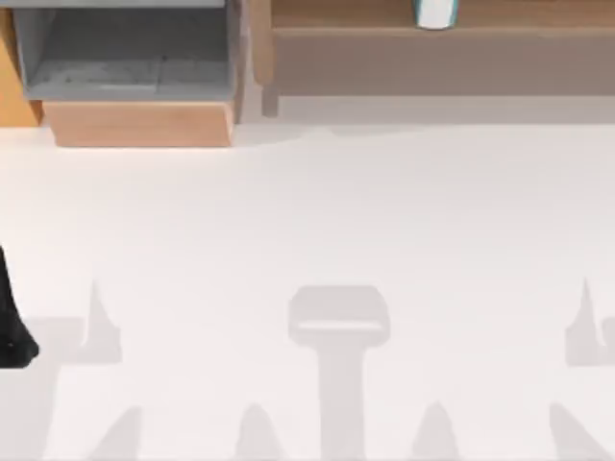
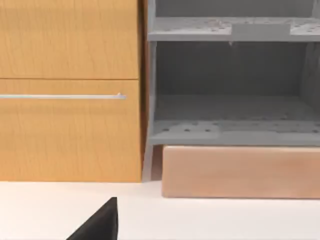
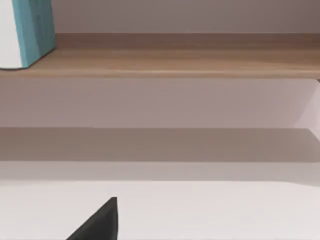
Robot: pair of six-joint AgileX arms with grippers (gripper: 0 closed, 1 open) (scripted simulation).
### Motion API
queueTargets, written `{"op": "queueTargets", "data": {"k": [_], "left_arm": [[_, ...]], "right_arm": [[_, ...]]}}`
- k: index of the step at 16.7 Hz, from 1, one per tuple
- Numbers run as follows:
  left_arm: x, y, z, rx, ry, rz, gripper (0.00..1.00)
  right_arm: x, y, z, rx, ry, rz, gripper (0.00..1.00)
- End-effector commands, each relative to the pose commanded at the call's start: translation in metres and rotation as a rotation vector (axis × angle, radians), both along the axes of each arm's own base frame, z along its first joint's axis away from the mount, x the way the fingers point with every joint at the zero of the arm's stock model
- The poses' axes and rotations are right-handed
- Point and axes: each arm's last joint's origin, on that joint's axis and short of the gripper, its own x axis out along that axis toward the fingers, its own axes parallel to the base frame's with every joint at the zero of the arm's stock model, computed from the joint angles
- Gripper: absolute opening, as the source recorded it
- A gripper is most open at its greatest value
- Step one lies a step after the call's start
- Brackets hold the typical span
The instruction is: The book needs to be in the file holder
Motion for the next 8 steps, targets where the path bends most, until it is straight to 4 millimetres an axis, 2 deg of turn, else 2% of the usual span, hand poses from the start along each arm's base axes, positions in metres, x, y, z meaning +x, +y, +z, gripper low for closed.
{"op": "queueTargets", "data": {"k": [4, 6, 8], "left_arm": [[0.0, -0.002, 0.008, 0.002, -0.013, -0.002, 1.0], [0.002, -0.006, 0.026, 0.003, -0.041, -0.007, 1.0], [0.006, -0.013, 0.053, 0.0, -0.07, -0.016, 1.0]], "right_arm": [[0.0, 0.0, 0.0, 0.0, 0.0, 0.0, 1.0], [0.0, 0.0, 0.0, 0.0, 0.0, 0.0, 1.0], [0.0, 0.0, 0.0, 0.0, 0.0, 0.0, 1.0]]}}
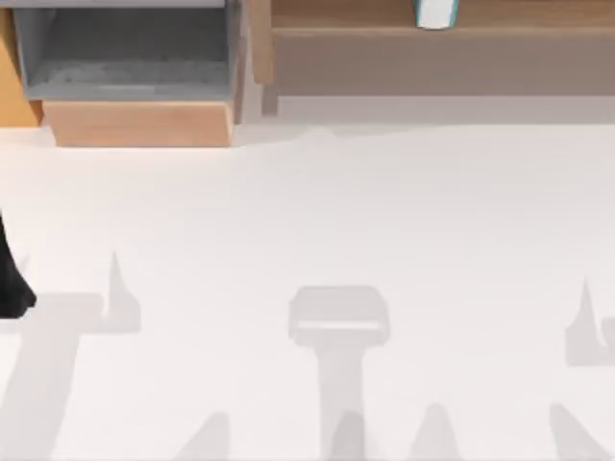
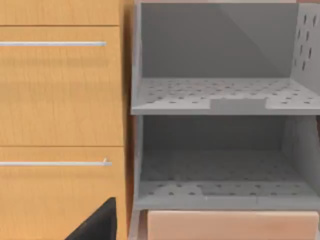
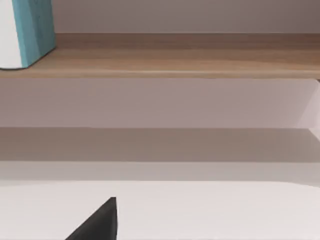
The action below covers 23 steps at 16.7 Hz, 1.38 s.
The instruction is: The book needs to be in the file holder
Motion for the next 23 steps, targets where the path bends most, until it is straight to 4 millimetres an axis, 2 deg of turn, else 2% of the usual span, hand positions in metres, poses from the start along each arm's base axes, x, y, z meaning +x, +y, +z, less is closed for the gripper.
{"op": "queueTargets", "data": {"k": [2, 4, 6, 8, 11, 14, 19, 23], "left_arm": [[0.011, -0.01, 0.03, -0.005, -0.017, -0.009, 1.0], [0.032, -0.025, 0.059, -0.005, -0.006, -0.016, 1.0], [0.063, -0.049, 0.081, 0.007, 0.03, -0.021, 1.0], [0.102, -0.082, 0.088, 0.034, 0.087, -0.022, 1.0], [0.157, -0.138, 0.078, 0.084, 0.162, -0.015, 1.0], [0.196, -0.19, 0.065, 0.104, 0.182, -0.006, 1.0], [0.244, -0.27, 0.068, 0.046, 0.11, 0.002, 1.0], [0.276, -0.334, 0.038, 0.017, 0.083, 0.004, 1.0]], "right_arm": [[0.0, 0.0, 0.0, 0.0, 0.0, 0.0, 1.0], [0.0, 0.0, 0.0, 0.0, 0.0, 0.0, 1.0], [0.0, 0.0, 0.0, 0.0, 0.0, 0.0, 1.0], [0.0, 0.0, 0.0, 0.0, 0.0, 0.0, 1.0], [0.0, 0.0, 0.0, 0.0, 0.0, 0.0, 1.0], [0.0, 0.0, 0.0, 0.0, 0.0, 0.0, 1.0], [0.0, 0.0, 0.0, 0.0, 0.0, 0.0, 1.0], [0.0, 0.0, 0.0, 0.0, 0.0, 0.0, 1.0]]}}
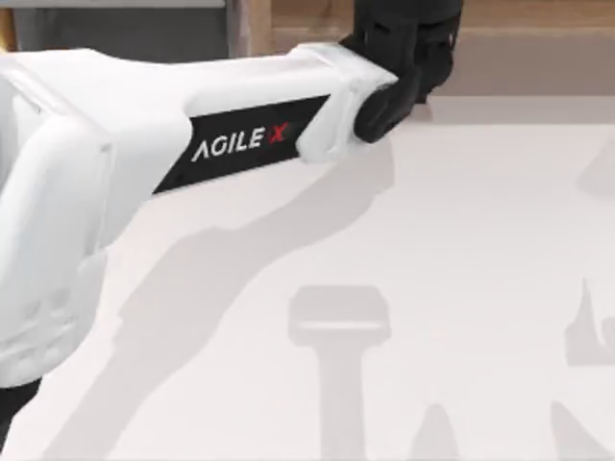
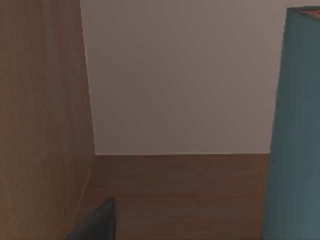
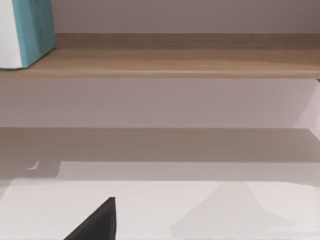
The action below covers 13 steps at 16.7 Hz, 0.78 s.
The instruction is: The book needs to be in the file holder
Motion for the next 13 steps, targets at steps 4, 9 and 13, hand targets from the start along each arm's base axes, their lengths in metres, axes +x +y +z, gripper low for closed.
{"op": "queueTargets", "data": {"k": [4, 9, 13], "left_arm": [[0.014, -0.043, -0.031, -0.026, -0.022, -0.003, 1.0], [0.017, -0.058, -0.047, -0.03, -0.023, -0.005, 1.0], [0.019, -0.055, -0.047, -0.028, -0.022, -0.002, 1.0]], "right_arm": [[0.0, 0.0, 0.0, 0.0, 0.0, 0.0, 1.0], [0.0, 0.0, 0.0, 0.0, 0.0, 0.0, 1.0], [0.0, 0.0, 0.0, 0.0, 0.0, 0.0, 1.0]]}}
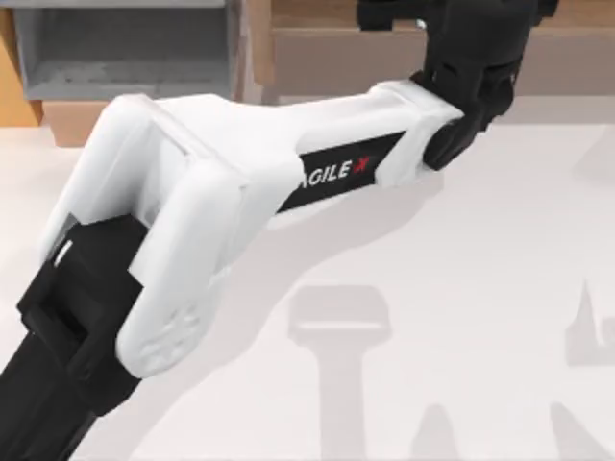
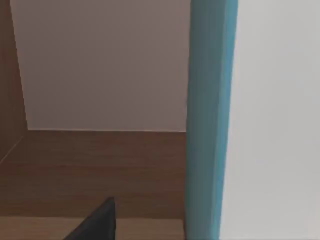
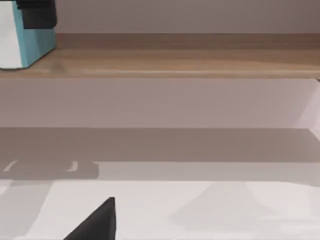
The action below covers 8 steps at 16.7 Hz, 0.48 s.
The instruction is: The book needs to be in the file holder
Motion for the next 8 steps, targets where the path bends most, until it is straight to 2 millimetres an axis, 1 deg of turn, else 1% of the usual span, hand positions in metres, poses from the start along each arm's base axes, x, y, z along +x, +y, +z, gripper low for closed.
{"op": "queueTargets", "data": {"k": [6, 8], "left_arm": [[0.016, -0.003, 0.0, -0.002, -0.001, -0.003, 1.0], [0.018, -0.003, 0.0, -0.002, -0.001, -0.003, 1.0]], "right_arm": [[0.0, 0.0, 0.0, 0.0, 0.0, 0.0, 1.0], [0.0, 0.0, 0.0, 0.0, 0.0, 0.0, 1.0]]}}
